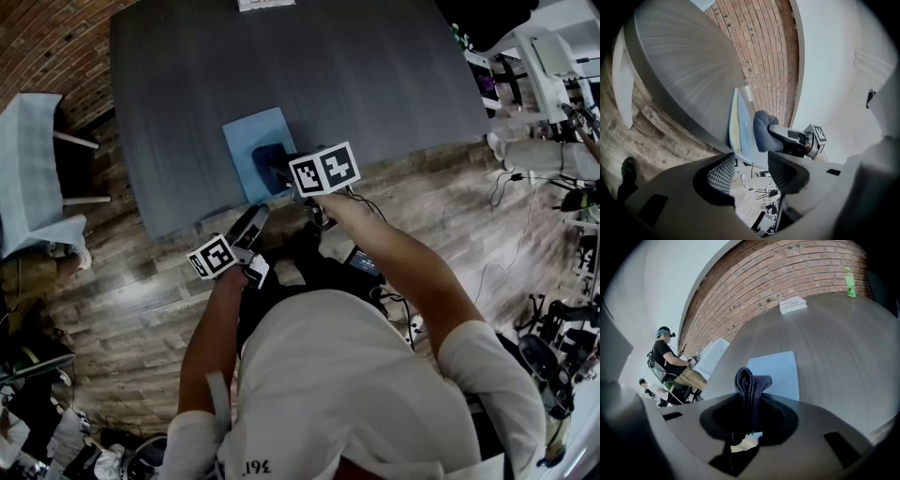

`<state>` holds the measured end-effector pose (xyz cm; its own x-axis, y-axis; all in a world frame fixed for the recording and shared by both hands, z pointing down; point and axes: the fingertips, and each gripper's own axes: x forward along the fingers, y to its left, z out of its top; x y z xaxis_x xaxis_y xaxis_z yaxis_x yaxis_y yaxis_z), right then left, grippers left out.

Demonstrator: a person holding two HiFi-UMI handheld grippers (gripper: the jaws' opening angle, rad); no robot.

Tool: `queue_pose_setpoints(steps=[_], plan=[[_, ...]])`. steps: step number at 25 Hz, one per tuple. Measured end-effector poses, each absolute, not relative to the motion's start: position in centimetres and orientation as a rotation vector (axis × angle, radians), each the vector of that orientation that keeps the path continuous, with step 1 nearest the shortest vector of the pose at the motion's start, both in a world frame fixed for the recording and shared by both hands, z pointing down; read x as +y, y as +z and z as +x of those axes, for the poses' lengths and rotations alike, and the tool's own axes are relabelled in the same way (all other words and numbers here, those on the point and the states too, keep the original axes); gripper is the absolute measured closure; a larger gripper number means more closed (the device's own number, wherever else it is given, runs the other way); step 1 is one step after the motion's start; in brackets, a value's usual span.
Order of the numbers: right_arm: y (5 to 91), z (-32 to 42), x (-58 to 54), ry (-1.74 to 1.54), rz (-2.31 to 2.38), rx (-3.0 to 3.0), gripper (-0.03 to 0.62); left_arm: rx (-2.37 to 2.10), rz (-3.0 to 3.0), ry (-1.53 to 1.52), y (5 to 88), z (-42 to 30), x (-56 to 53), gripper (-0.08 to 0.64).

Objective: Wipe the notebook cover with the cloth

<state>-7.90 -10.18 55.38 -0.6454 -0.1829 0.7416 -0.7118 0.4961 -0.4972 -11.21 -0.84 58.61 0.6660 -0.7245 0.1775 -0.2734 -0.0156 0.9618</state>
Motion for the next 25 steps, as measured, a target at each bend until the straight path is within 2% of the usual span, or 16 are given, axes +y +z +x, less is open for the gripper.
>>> queue_pose_setpoints(steps=[4,9,25], plan=[[56.2,-10.6,-7.8,1.118,0.610,-2.128,0.486,-0.821,1.618,-0.472,58.0,-11.2,-0.8,0.323],[56.8,-12.2,-6.1,1.165,0.495,-2.135,0.486,-0.826,1.628,-0.495,57.7,-11.5,-0.6,0.319],[59.1,-5.6,-7.0,1.150,0.658,-2.023,0.486,-0.879,1.564,-0.446,59.0,-12.6,-0.8,0.340]])
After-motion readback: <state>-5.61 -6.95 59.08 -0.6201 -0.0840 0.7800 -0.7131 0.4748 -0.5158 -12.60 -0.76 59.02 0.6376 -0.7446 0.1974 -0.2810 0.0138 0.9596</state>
